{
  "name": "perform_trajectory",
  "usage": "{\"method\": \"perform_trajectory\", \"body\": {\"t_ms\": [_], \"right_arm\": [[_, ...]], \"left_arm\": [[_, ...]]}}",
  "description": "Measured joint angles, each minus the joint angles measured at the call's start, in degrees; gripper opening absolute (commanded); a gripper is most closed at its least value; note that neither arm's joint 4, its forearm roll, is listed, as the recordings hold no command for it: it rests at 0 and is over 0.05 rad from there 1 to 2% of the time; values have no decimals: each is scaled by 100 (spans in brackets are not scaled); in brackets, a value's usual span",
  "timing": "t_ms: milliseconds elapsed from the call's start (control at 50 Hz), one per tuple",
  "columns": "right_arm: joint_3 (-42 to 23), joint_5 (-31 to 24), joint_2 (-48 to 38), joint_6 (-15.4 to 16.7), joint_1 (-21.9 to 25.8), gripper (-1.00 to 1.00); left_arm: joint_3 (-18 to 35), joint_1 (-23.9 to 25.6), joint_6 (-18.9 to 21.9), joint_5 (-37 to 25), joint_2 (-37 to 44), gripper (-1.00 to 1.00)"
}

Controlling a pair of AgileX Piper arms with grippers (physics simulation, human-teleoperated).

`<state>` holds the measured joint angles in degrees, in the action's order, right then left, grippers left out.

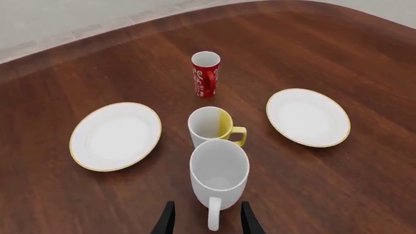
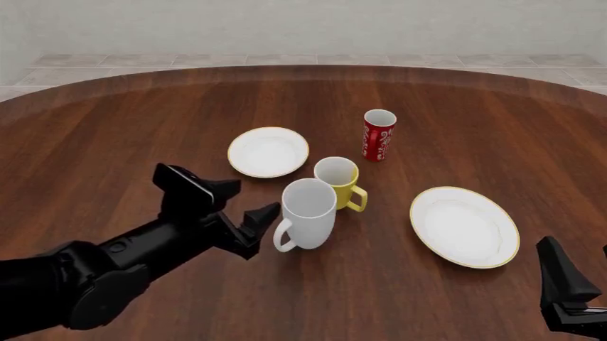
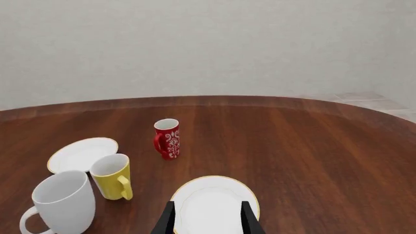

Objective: Put the white mug on the left plate.

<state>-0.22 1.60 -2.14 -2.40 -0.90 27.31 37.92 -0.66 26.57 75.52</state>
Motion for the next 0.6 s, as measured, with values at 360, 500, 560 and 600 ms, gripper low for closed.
{"method": "perform_trajectory", "body": {"t_ms": [360, 500, 560, 600], "right_arm": [[2, -29, 27, 9, 7, 100], [2, -54, 56, 5, 5, 100], [2, -60, 63, 2, 4, 100], [2, -62, 66, -1, 3, 100]], "left_arm": [[48, 18, -28, 141, 256, 100], [65, 9, -36, 192, 361, 100], [74, 8, -38, 211, 407, 100], [84, 6, -39, 223, 439, 100]]}}
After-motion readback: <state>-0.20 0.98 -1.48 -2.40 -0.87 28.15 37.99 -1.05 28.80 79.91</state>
